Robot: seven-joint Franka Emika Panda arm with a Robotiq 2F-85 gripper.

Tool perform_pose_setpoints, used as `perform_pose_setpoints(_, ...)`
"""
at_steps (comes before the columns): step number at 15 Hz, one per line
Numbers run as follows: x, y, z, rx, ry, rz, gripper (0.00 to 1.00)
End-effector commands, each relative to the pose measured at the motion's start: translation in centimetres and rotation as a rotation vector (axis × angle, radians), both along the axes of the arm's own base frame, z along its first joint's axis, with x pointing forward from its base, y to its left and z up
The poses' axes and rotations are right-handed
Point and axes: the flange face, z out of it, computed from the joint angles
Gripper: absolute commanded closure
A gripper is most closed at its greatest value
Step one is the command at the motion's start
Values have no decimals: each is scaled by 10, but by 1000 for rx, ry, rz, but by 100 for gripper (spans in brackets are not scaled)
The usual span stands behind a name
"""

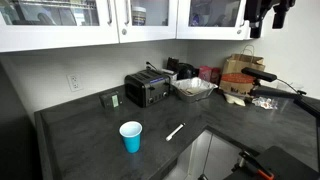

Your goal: Move the blue cup to the right

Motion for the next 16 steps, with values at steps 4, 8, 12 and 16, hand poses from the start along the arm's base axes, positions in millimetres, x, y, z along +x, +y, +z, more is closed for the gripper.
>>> perform_pose_setpoints(4,0,0,1,0,1,0,0)
perform_pose_setpoints(8,11,4,-6,0,-39,-20,0)
perform_pose_setpoints(12,51,32,-38,64,-85,-97,0)
perform_pose_setpoints(16,103,88,-99,173,-9,-111,0)
